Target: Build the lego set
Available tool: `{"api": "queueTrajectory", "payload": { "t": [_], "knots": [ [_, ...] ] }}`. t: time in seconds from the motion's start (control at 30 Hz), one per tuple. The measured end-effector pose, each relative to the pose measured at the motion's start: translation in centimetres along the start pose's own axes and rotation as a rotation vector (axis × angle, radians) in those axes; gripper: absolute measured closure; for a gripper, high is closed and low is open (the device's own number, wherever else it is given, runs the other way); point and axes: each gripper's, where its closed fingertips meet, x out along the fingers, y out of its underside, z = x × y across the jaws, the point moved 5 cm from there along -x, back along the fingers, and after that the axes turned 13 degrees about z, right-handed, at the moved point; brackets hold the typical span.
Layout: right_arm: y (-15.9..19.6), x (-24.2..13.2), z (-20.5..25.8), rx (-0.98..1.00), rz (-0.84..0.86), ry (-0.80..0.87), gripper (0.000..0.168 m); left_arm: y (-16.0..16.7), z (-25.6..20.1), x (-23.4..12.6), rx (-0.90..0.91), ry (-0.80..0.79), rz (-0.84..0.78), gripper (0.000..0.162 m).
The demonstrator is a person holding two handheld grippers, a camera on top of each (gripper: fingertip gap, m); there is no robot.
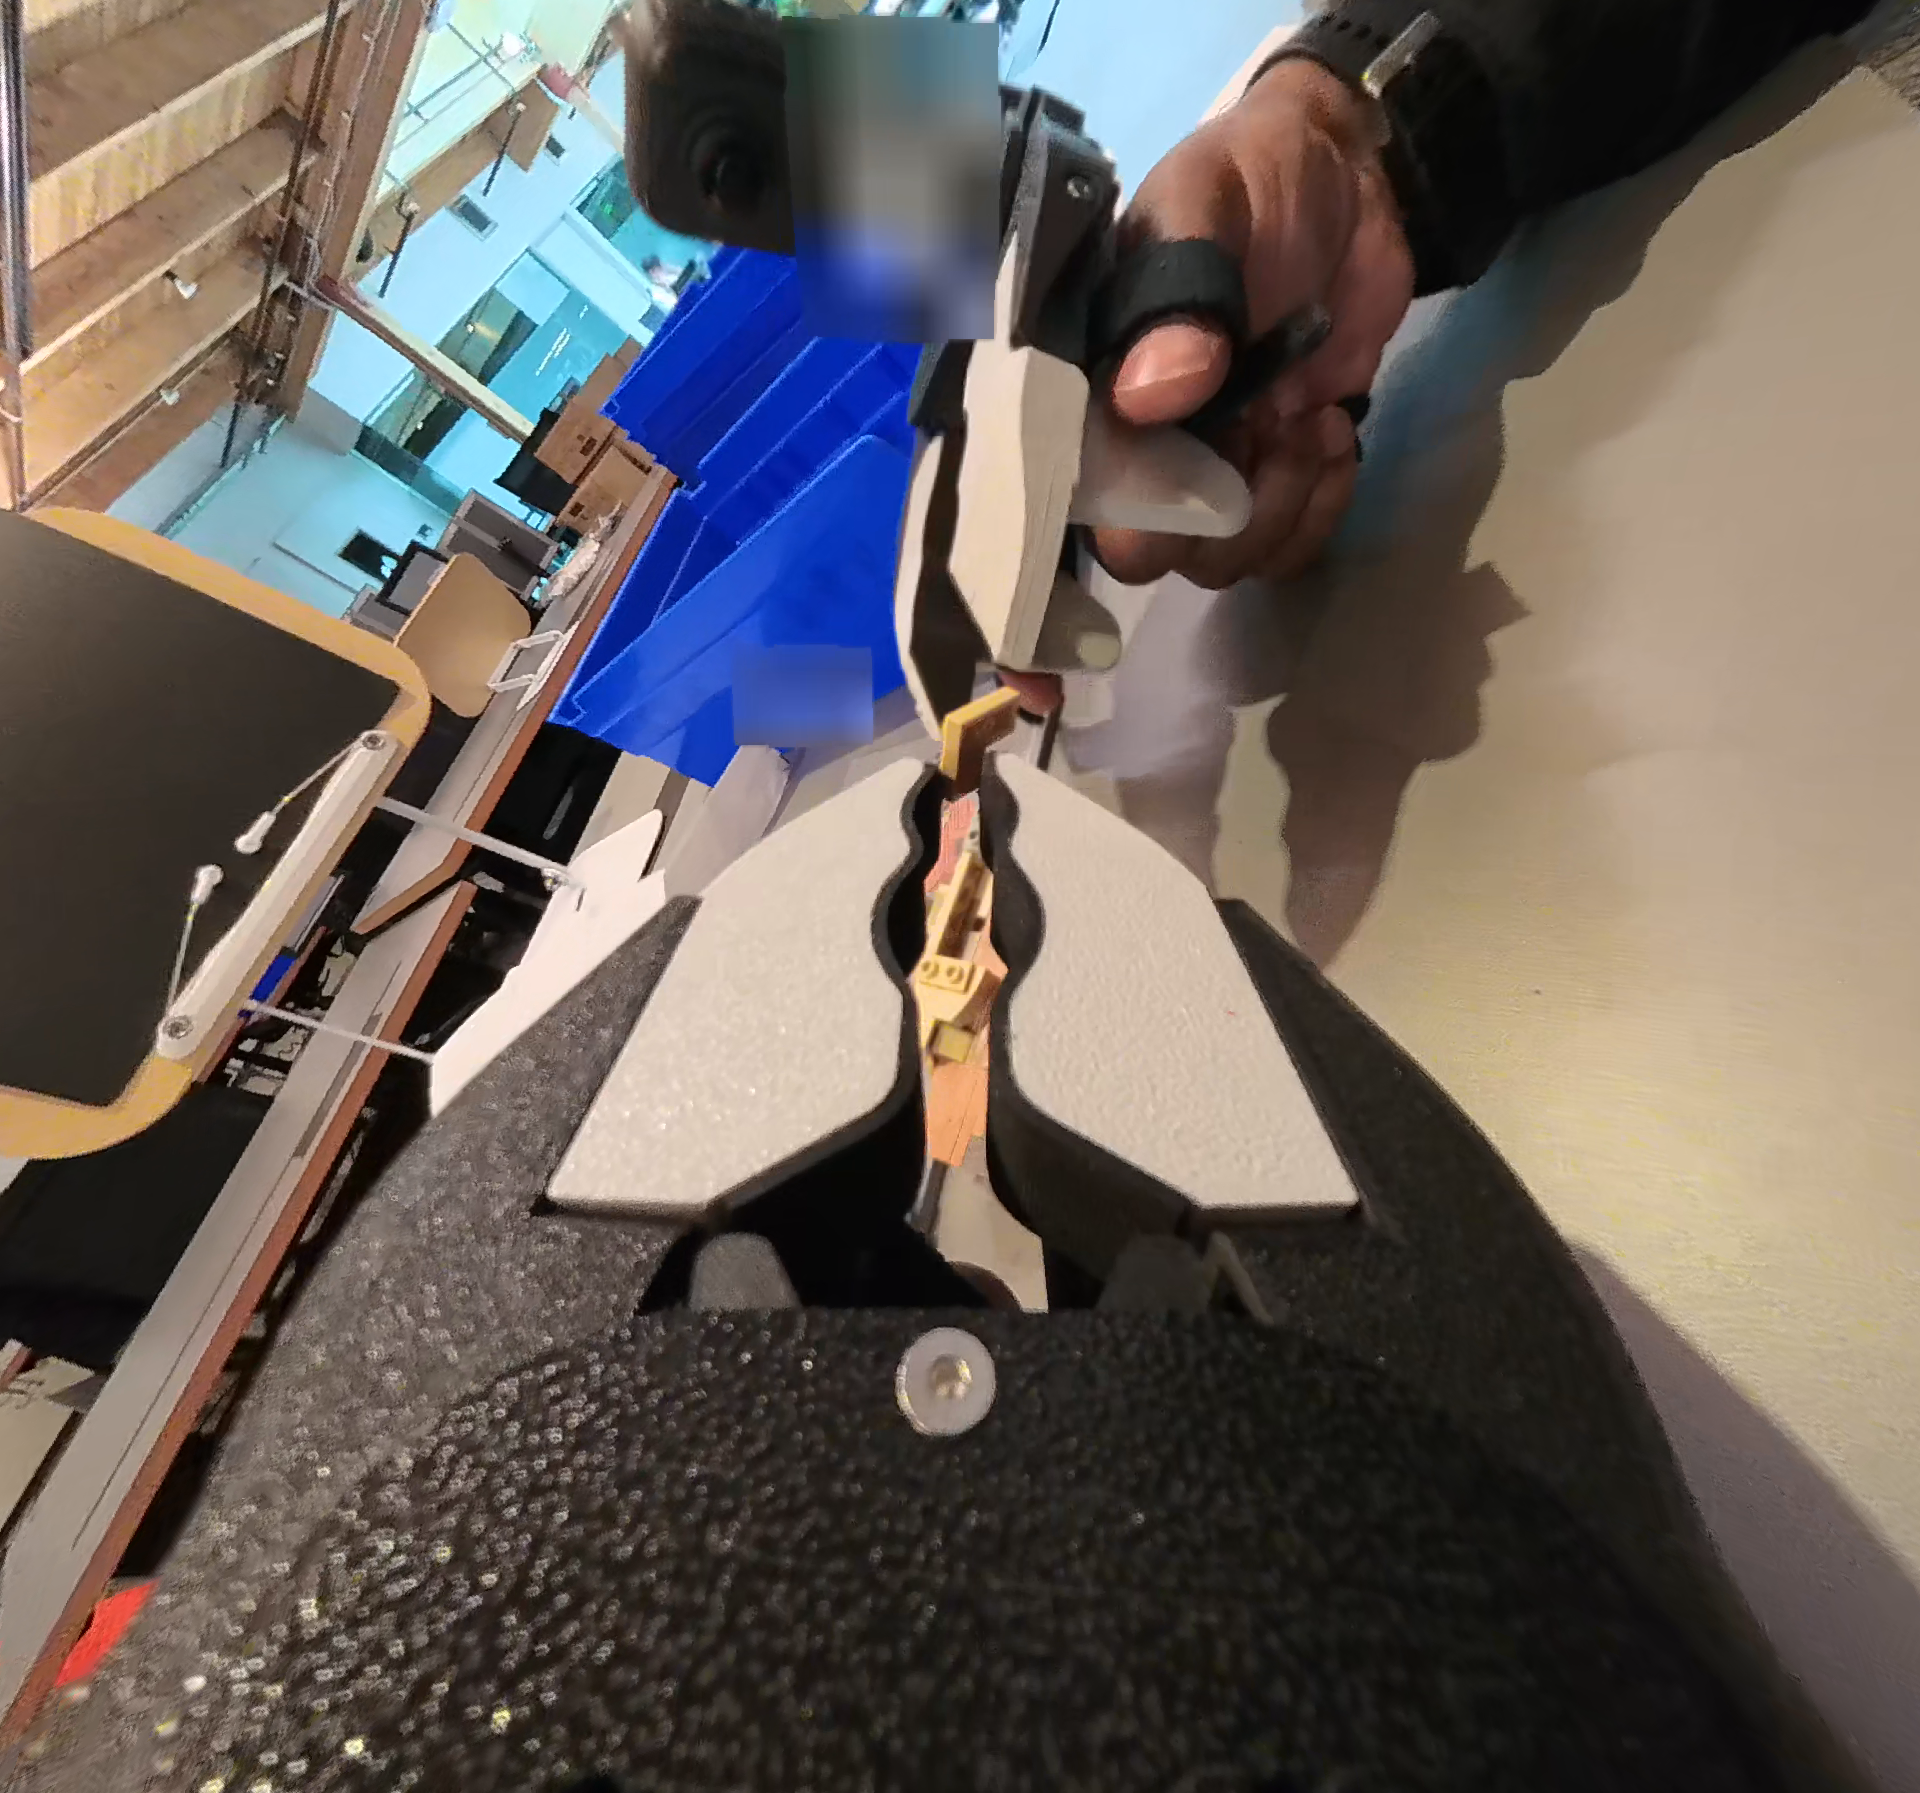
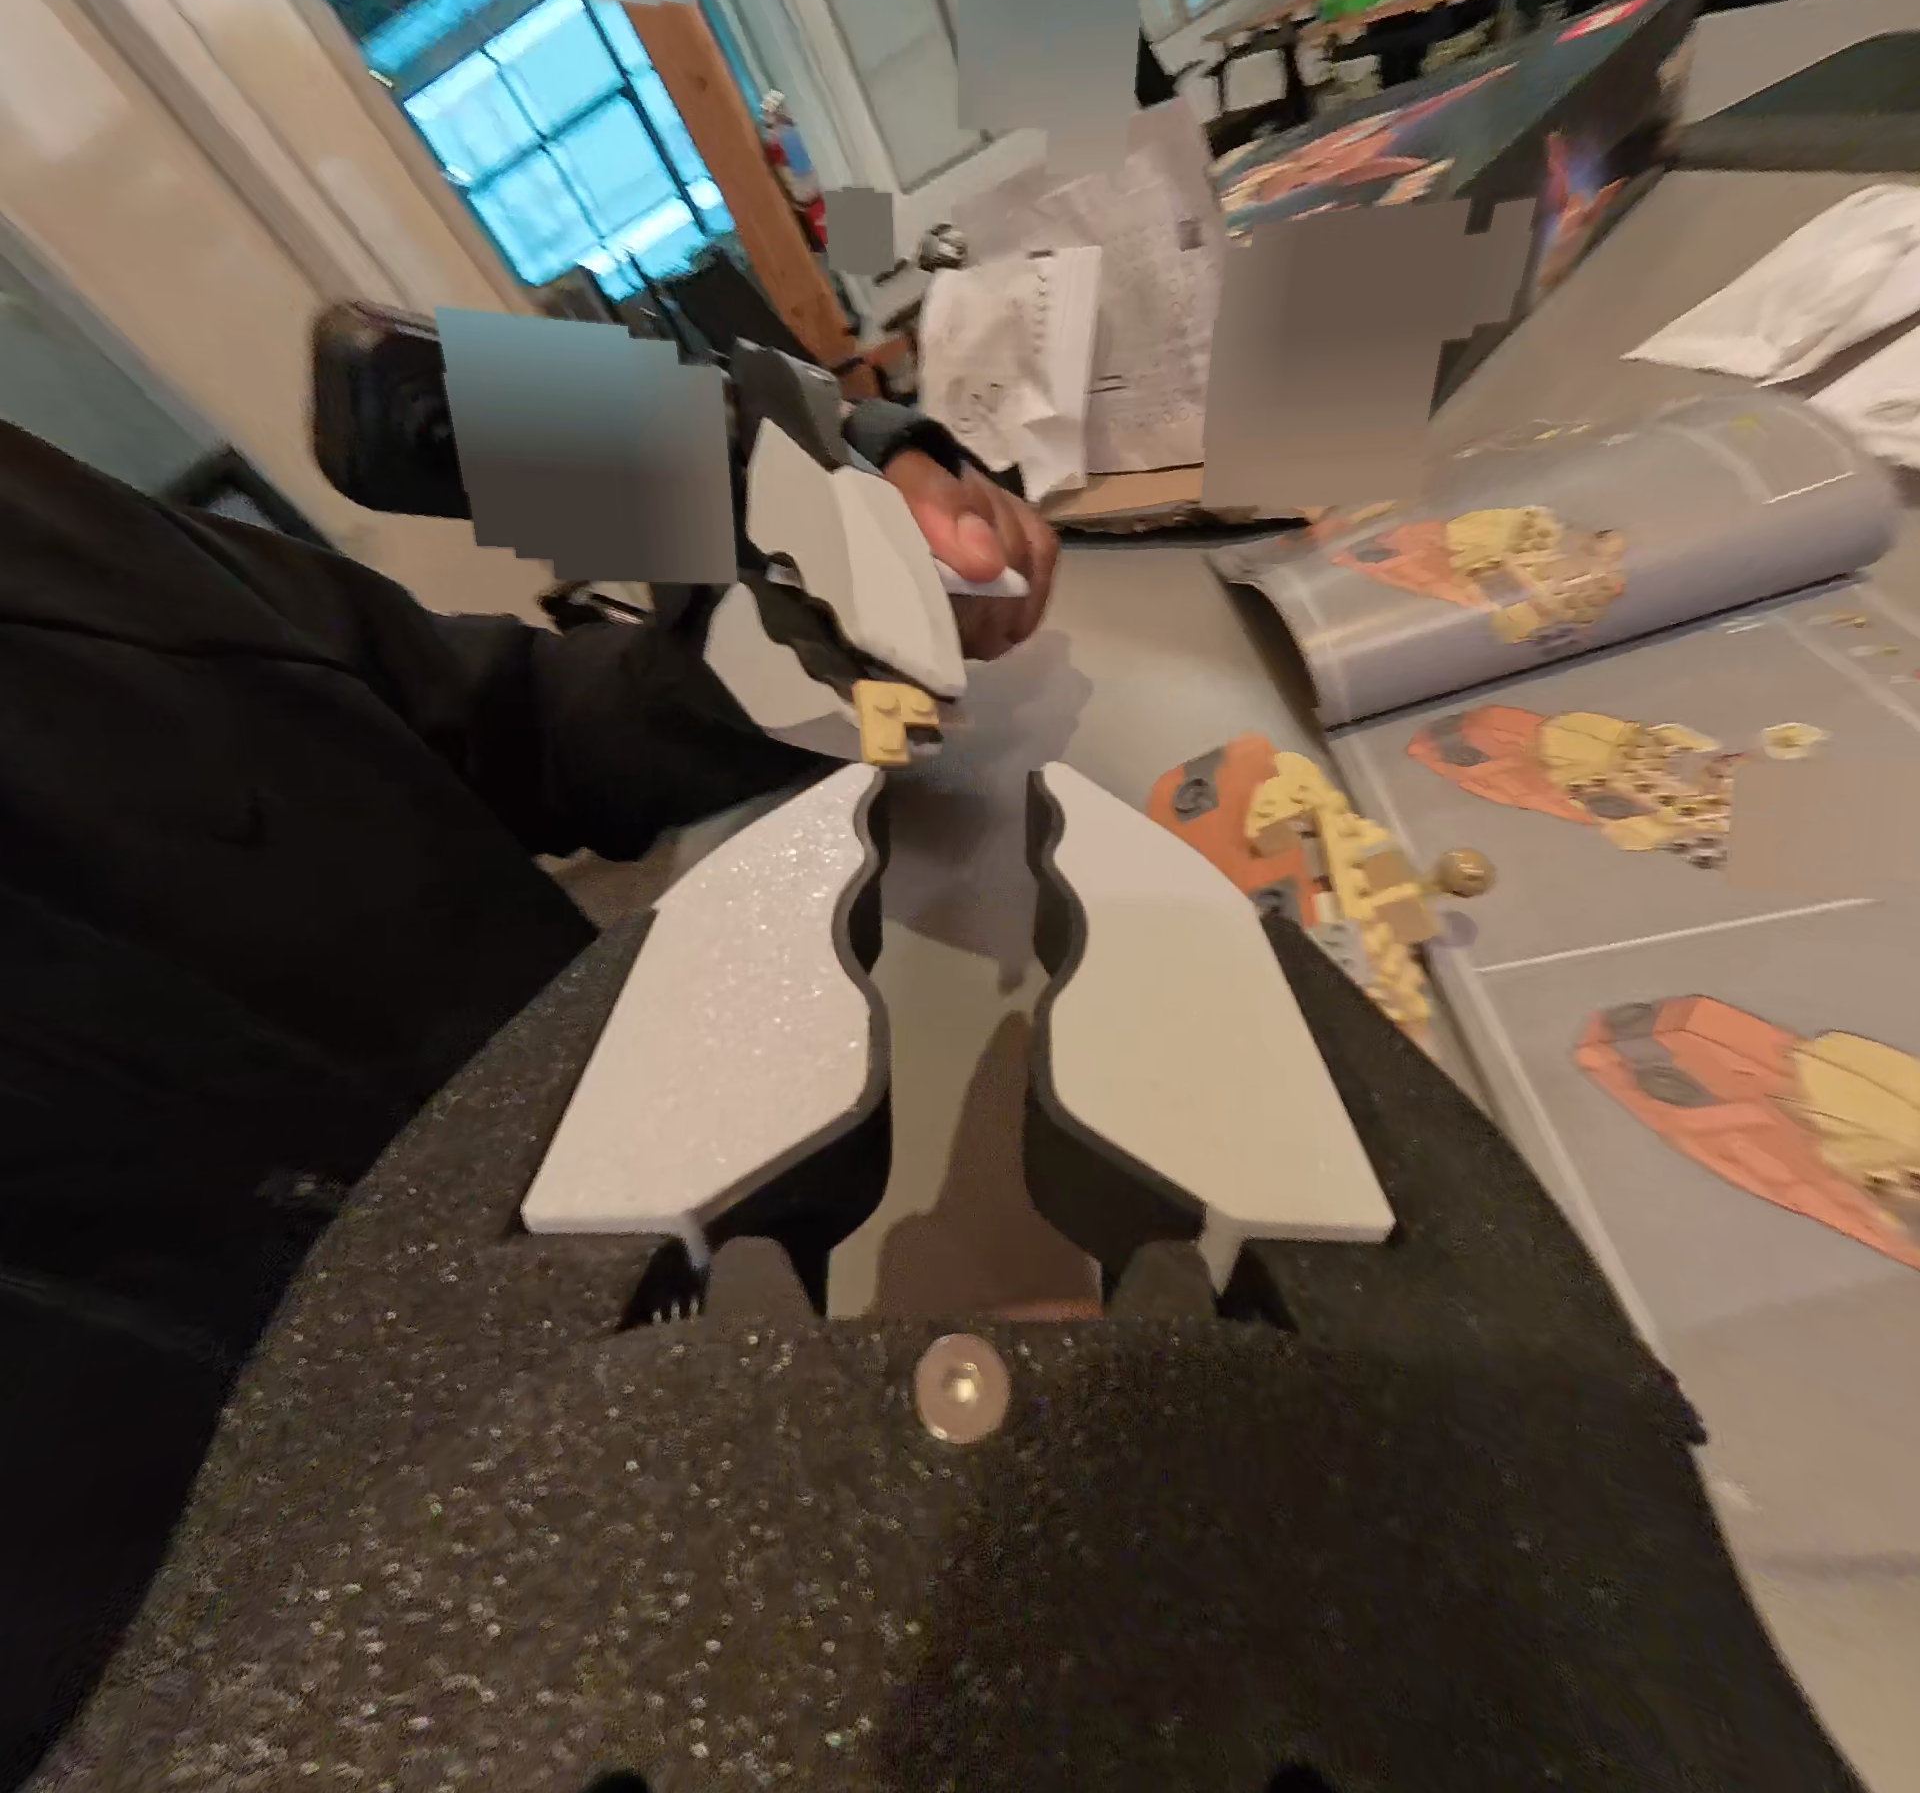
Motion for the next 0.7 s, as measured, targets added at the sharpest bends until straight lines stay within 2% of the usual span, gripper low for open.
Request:
{"api": "queueTrajectory", "payload": {
  "t": [0.2,0.27,0.4,0.57,0.7],
  "knots": [
    [0.7,-0.6,-2.4,-0.143,0.139,0.353,0.132,0.9,0.8,0.1,-0.047,-0.018,0.065,0.155],
    [1.0,-0.4,-2.8,-0.174,0.181,0.415,0.129,1.2,1.0,0.1,-0.077,-0.014,0.076,0.156],
    [0.9,0.2,-2.3,-0.239,0.17,0.417,0.129,1.6,1.2,0.4,-0.162,0.022,0.1,0.156],
    [0.7,0.7,-1.2,-0.282,0.127,0.332,0.137,2.3,1.5,0.9,-0.281,0.055,0.14,0.156],
    [1.0,0.5,-2.4,-0.299,0.175,0.431,0.14,2.7,1.6,1.0,-0.289,0.029,0.166,0.156]
  ]
}}
